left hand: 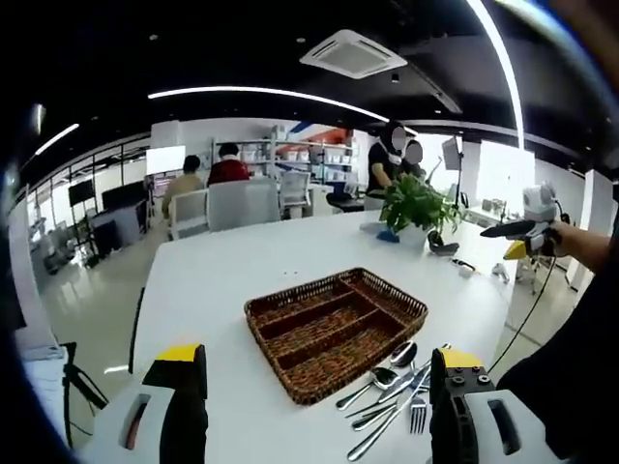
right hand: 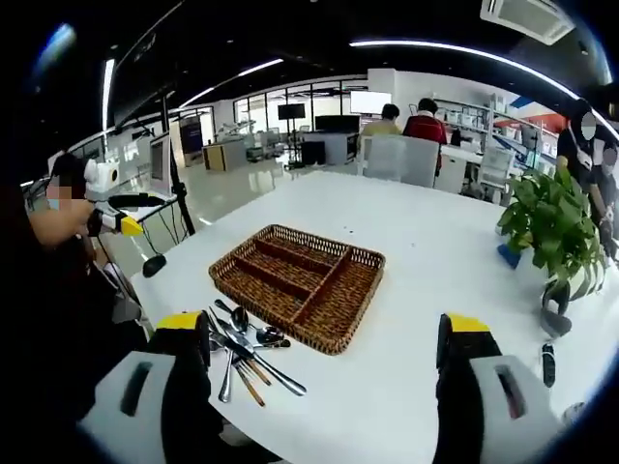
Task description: Arrange the knives, forks, and spoons in their matching storage slots by inserting each utensil handle-first until every utensil is classified and aligned in the correct compartment
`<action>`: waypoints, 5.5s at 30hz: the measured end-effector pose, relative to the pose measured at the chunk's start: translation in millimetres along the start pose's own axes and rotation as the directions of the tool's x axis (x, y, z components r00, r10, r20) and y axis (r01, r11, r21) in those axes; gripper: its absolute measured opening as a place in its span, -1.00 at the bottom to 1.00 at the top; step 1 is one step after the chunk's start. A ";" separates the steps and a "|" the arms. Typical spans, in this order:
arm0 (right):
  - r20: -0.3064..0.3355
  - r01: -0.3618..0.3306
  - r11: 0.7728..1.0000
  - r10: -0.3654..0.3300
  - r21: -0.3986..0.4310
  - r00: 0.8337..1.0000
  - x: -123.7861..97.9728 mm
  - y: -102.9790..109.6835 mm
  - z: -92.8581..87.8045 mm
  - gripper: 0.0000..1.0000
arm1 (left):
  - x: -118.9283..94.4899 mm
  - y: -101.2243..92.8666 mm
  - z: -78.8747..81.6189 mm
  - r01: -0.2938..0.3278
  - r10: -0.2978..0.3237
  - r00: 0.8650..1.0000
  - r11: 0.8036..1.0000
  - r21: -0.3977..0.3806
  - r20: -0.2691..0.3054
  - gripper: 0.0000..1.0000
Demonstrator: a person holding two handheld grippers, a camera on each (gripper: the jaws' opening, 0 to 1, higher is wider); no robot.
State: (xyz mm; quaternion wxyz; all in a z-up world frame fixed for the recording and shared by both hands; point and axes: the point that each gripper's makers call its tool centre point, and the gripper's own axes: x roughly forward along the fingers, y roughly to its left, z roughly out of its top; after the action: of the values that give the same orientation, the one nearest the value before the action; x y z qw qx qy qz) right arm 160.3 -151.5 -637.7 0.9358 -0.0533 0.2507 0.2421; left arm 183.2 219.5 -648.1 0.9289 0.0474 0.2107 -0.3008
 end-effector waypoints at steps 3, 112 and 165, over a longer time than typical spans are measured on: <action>-0.003 -0.009 1.000 0.009 -0.006 1.000 1.2 0.0 0.9 0.99 | -0.4 1.4 -0.6 0.002 -0.002 1.000 1.000 0.009 -0.007 1.00; -0.052 -0.062 0.993 0.057 -0.097 0.997 44.6 14.8 10.4 0.99 | 47.6 -48.7 -75.3 0.314 -0.253 0.940 0.906 0.283 -0.230 1.00; -0.129 -0.089 0.989 0.074 -0.120 0.989 55.0 17.2 -20.3 0.99 | 88.9 -100.7 -186.6 0.582 -0.421 0.774 0.767 0.270 -0.472 -0.39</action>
State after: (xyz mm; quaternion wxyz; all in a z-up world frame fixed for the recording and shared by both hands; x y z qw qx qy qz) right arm 184.6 -117.5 -682.2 0.9024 -0.1168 0.2948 0.2917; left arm 122.1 129.6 -850.7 0.7209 0.2354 0.3271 -0.5639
